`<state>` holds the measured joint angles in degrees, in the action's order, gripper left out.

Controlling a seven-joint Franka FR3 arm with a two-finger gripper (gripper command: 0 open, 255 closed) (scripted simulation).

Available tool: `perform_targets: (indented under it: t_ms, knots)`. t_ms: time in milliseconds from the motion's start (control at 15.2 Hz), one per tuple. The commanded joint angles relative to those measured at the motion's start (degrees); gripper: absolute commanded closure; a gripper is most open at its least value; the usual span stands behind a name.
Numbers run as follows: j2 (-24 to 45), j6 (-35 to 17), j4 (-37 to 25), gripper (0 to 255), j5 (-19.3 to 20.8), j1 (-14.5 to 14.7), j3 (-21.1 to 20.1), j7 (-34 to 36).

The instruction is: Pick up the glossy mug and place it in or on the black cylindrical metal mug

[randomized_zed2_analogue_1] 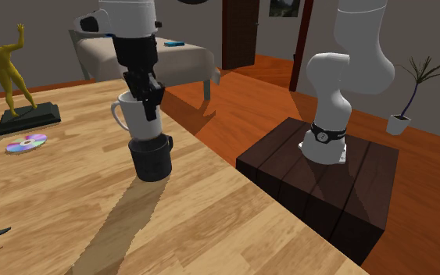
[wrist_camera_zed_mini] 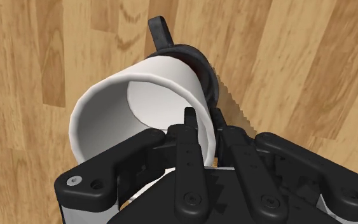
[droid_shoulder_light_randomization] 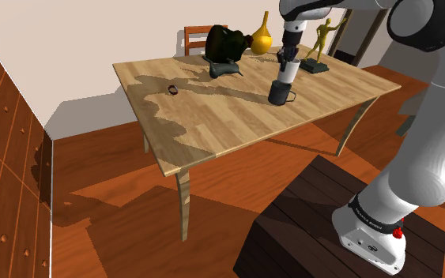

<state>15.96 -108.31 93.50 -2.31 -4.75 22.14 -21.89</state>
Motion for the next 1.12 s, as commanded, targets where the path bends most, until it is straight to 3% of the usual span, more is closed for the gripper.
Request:
perform_targets:
  t_ms: [0, 594, 660, 1056]
  knots:
    - [0.32, -1.40, 1.06, 255, -0.12, 0.04, -0.08, 0.06]
    - [0.55, -2.50, 1.94, 255, -0.22, 0.04, -0.12, 0.04]
    - [0.52, -2.49, 1.96, 0, -0.20, 0.05, -0.12, 0.05]
    - [0.19, -0.70, 0.48, 0, -0.06, 0.09, -0.08, 0.15]
